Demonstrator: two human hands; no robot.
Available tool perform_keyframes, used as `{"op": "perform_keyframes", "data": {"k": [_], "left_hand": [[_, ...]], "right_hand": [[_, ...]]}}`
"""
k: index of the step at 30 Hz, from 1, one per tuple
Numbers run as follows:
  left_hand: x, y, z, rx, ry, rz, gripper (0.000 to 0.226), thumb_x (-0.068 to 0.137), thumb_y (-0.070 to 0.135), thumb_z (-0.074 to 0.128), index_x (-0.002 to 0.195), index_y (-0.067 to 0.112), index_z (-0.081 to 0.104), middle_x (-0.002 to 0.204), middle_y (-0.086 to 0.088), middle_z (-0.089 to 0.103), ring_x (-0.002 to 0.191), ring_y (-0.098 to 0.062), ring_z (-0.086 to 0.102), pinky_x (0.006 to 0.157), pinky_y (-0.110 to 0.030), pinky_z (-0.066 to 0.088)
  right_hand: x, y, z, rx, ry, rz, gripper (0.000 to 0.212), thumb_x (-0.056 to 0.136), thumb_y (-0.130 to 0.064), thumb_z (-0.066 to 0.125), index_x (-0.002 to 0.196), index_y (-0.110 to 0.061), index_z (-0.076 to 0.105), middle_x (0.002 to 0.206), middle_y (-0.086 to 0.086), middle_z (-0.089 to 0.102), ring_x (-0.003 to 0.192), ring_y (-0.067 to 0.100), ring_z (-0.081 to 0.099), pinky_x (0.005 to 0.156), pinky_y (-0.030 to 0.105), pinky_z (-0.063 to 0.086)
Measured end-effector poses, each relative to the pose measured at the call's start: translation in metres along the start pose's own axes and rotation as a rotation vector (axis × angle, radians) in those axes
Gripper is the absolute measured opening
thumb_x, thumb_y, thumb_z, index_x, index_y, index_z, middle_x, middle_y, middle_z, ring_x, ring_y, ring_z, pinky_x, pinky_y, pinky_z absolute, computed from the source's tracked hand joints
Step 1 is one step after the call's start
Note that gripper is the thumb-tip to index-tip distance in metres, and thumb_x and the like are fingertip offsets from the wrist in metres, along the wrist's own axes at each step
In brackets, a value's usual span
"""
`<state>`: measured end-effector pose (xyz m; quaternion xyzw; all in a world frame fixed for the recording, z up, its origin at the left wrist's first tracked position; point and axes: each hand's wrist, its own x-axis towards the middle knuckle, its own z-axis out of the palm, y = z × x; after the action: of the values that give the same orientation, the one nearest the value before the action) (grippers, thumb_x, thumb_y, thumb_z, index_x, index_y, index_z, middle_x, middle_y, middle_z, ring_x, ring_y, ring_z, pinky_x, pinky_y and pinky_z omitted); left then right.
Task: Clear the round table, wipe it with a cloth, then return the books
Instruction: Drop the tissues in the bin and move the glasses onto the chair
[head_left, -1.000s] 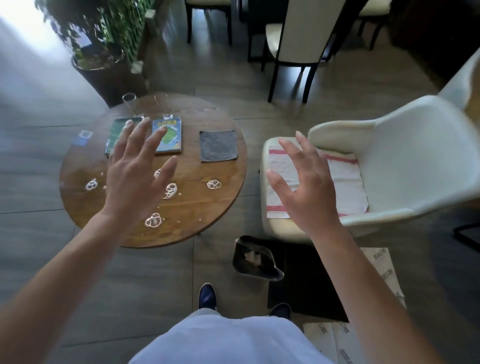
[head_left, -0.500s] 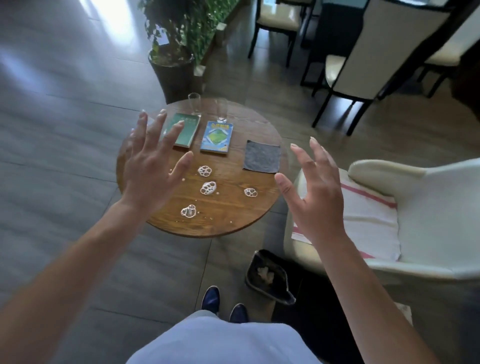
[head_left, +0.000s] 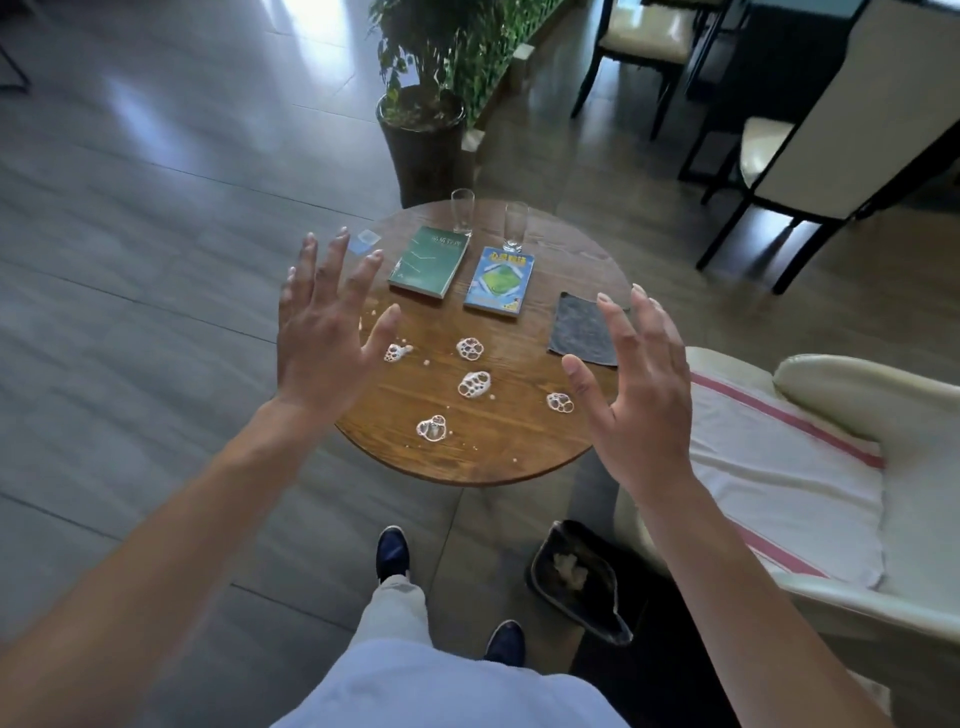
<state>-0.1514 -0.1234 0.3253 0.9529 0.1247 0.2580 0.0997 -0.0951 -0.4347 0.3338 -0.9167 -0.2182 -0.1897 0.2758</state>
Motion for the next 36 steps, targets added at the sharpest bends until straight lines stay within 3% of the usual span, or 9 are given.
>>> {"op": "perform_keyframes", "data": {"k": [5,16,28,36], "left_hand": [[0.044,-0.033,0.019,-0.007,-0.014,0.075,0.057,0.101,0.046,0.052,0.151,0.021,0.049,0.165,-0.010,0.035,0.151,-0.036,0.030,0.117,-0.054,0.031],[0.124,-0.095,0.066,-0.114,-0.142,0.166,0.060,0.100,0.050,0.045,0.153,0.022,0.046,0.168,-0.009,0.029,0.156,-0.035,0.022,0.122,-0.054,0.025],[0.188,-0.093,0.136,-0.104,-0.247,0.115,0.059,0.102,0.052,0.043,0.155,0.026,0.042,0.169,-0.007,0.026,0.158,-0.032,0.016,0.125,-0.055,0.021],[0.189,-0.083,0.198,-0.073,-0.318,-0.047,0.057,0.104,0.050,0.048,0.155,0.026,0.043,0.169,-0.006,0.026,0.159,-0.030,0.015,0.125,-0.053,0.021]], "right_hand": [[0.034,-0.012,0.039,-0.038,-0.004,0.061,0.057,0.103,-0.056,0.048,0.153,-0.027,0.048,0.164,0.010,0.037,0.153,0.031,0.030,0.121,0.054,0.033],[0.104,-0.059,0.106,-0.086,-0.026,0.196,0.055,0.102,-0.055,0.047,0.152,-0.031,0.048,0.167,0.007,0.031,0.156,0.028,0.025,0.121,0.056,0.034],[0.167,-0.004,0.170,0.024,-0.113,0.295,0.054,0.100,-0.050,0.054,0.150,-0.029,0.052,0.166,0.006,0.034,0.154,0.029,0.028,0.123,0.049,0.026],[0.193,0.060,0.218,0.119,-0.255,0.358,0.055,0.101,-0.050,0.055,0.152,-0.031,0.049,0.167,0.006,0.033,0.154,0.027,0.026,0.121,0.057,0.033]]}}
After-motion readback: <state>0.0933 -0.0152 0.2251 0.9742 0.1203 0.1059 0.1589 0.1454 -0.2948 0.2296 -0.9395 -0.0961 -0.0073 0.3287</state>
